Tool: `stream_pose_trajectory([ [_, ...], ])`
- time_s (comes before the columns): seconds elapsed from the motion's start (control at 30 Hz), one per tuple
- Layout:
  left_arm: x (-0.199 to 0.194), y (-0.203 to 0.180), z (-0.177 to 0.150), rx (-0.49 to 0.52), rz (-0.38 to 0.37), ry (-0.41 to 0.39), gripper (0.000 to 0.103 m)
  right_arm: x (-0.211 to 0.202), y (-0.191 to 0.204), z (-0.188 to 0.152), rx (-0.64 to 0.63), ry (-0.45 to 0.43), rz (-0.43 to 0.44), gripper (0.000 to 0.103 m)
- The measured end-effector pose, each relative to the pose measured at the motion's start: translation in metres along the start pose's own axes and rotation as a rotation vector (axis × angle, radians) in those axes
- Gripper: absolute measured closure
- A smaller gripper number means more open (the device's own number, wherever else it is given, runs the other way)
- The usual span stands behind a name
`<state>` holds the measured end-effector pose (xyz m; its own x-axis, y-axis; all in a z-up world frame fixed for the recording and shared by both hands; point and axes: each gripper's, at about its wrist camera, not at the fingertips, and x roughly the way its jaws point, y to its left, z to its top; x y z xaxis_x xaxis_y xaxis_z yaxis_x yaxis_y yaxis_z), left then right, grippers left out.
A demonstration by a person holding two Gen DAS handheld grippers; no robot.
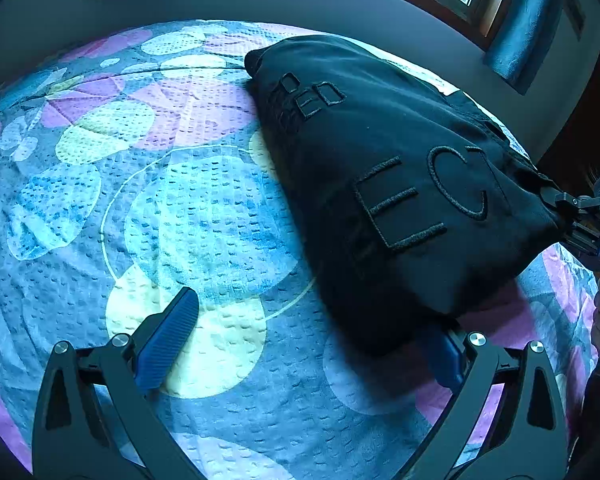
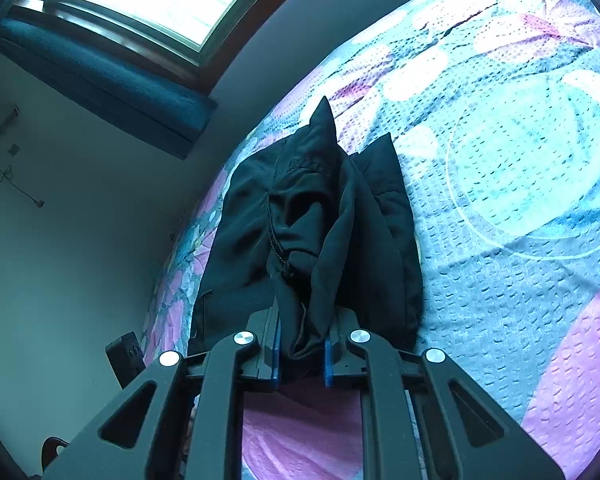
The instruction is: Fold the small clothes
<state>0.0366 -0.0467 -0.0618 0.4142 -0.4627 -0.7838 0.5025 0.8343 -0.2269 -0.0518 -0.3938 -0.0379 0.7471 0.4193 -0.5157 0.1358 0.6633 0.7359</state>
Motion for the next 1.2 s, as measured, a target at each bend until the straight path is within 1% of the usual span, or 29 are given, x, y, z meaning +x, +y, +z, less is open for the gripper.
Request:
stream_pose_trajectory([
  [0.1,0.001,0.002,0.000,-0.006,-0.008,0.003,0.002,-0.002,-0.002,0.000,-0.022,0.000,-0.014,0.088],
  [0.2,0.003,0.000,0.001,0.008,-0.009,0.010,0.002,0.012,-0.021,-0.002,-0.007,0.039,-0.077,0.089],
  [0.23,0.004,-0.001,0.001,0.014,-0.006,0.012,0.002,0.017,-0.030,-0.005,0.012,0.051,-0.079,0.090],
  [0.3,0.005,-0.001,0.001,0.017,-0.005,0.015,0.002,0.022,-0.042,-0.009,0.037,0.053,-0.055,0.090],
  [0.47,-0.003,-0.001,-0.003,0.020,-0.012,-0.004,0.002,0.019,-0.044,-0.007,0.037,0.053,-0.043,0.090],
  [0.53,-0.012,0.000,-0.006,0.021,-0.026,-0.022,0.002,0.019,-0.047,-0.007,0.048,0.056,-0.032,0.090],
  [0.67,-0.043,-0.002,-0.008,0.031,-0.043,-0.101,0.002,0.019,-0.055,-0.007,0.074,0.059,-0.004,0.091],
  [0.73,-0.056,0.000,0.000,0.002,-0.057,-0.133,0.002,0.019,-0.057,-0.007,0.083,0.060,0.007,0.091],
  [0.8,-0.059,0.005,0.010,-0.047,-0.085,-0.146,0.002,0.019,-0.056,-0.007,0.071,0.064,0.002,0.091],
  [0.83,-0.057,0.007,0.017,-0.069,-0.096,-0.145,0.002,0.018,-0.055,-0.007,0.065,0.065,-0.003,0.091],
  [0.93,-0.039,0.004,0.033,-0.079,-0.080,-0.116,0.002,0.017,-0.057,-0.006,0.068,0.069,0.001,0.090],
  [1.03,-0.004,-0.003,0.038,-0.040,-0.047,-0.033,0.002,0.015,-0.058,-0.004,0.089,0.080,0.020,0.088],
  [1.13,0.007,0.008,0.035,-0.107,-0.122,-0.005,0.002,0.002,-0.056,0.001,0.104,0.090,0.003,0.082],
  [1.2,0.009,0.013,0.034,-0.125,-0.158,0.002,0.002,-0.008,-0.045,0.010,0.065,0.059,-0.036,0.072],
])
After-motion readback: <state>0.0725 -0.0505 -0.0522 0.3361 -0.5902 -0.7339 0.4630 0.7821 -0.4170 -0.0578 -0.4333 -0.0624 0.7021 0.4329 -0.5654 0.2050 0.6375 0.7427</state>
